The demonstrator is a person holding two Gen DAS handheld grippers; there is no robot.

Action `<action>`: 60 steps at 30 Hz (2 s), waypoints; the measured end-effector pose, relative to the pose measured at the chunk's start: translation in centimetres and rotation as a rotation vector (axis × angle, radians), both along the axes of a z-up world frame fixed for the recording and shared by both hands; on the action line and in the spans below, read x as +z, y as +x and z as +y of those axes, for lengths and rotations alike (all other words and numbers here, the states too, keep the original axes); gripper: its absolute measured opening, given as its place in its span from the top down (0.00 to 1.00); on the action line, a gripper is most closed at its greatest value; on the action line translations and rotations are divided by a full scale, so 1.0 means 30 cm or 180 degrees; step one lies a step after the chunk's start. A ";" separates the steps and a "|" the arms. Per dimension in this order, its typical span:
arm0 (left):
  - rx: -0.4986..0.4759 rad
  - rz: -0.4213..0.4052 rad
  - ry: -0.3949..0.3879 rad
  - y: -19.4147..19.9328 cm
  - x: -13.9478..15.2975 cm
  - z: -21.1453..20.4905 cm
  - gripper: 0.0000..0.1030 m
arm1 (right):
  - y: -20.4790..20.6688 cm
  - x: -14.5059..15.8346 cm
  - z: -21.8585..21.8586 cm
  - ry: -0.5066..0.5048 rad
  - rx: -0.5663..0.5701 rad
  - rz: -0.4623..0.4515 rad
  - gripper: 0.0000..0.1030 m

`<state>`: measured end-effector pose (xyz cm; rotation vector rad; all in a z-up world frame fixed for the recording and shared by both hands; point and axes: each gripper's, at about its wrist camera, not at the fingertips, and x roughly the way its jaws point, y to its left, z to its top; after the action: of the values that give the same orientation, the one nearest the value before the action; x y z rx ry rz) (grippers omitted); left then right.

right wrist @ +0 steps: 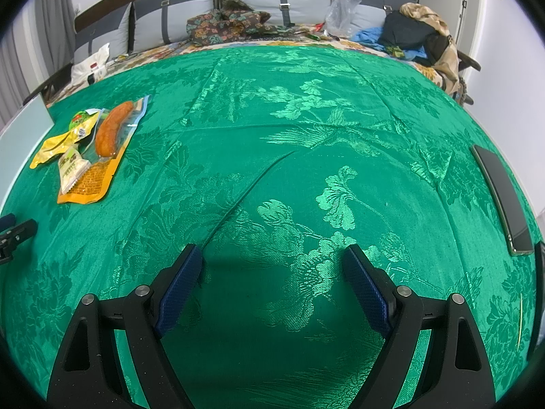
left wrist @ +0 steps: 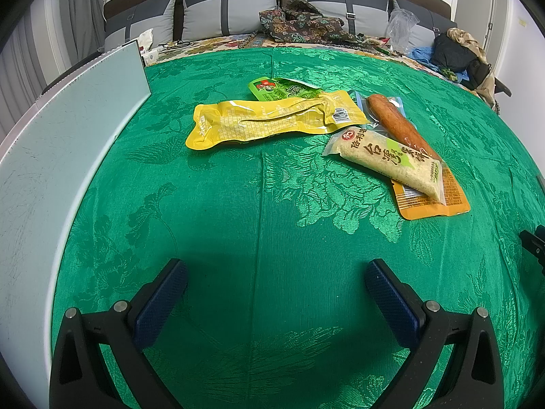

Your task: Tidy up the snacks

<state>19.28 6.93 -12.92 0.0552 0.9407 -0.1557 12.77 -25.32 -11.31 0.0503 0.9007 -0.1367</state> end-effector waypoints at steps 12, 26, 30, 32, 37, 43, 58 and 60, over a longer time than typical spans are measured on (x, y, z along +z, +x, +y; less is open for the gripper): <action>0.0020 0.0002 -0.0007 0.000 0.003 -0.003 0.00 | 0.001 0.000 -0.001 0.0007 0.0001 0.0001 0.15; -0.1127 0.0261 0.0255 0.409 0.231 -0.034 0.00 | 0.002 0.000 -0.002 0.0011 0.0001 0.0001 0.15; -0.1312 0.0371 0.0376 0.533 0.149 -0.115 0.00 | 0.002 0.000 -0.002 0.0012 0.0000 0.0001 0.15; -0.1361 0.0441 0.0382 0.567 0.102 -0.126 0.00 | 0.002 -0.001 -0.002 0.0012 0.0000 0.0002 0.15; -0.1208 0.0758 -0.0249 0.580 0.059 -0.023 0.02 | 0.002 -0.001 -0.002 0.0014 0.0000 0.0001 0.15; -0.1366 0.0775 -0.0309 0.455 0.082 0.038 0.54 | 0.002 0.000 -0.003 0.0017 0.0000 0.0001 0.15; -0.0665 0.0752 -0.0164 -0.053 0.073 0.163 0.19 | 0.004 0.000 -0.002 0.0017 0.0000 0.0004 0.15; -0.0724 0.0644 -0.0049 -0.051 0.064 0.136 0.19 | 0.004 -0.001 -0.001 0.0017 0.0000 0.0004 0.14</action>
<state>17.75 11.01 -10.99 0.1342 1.1341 -0.3844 12.89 -25.36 -11.33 0.0551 0.9025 -0.1345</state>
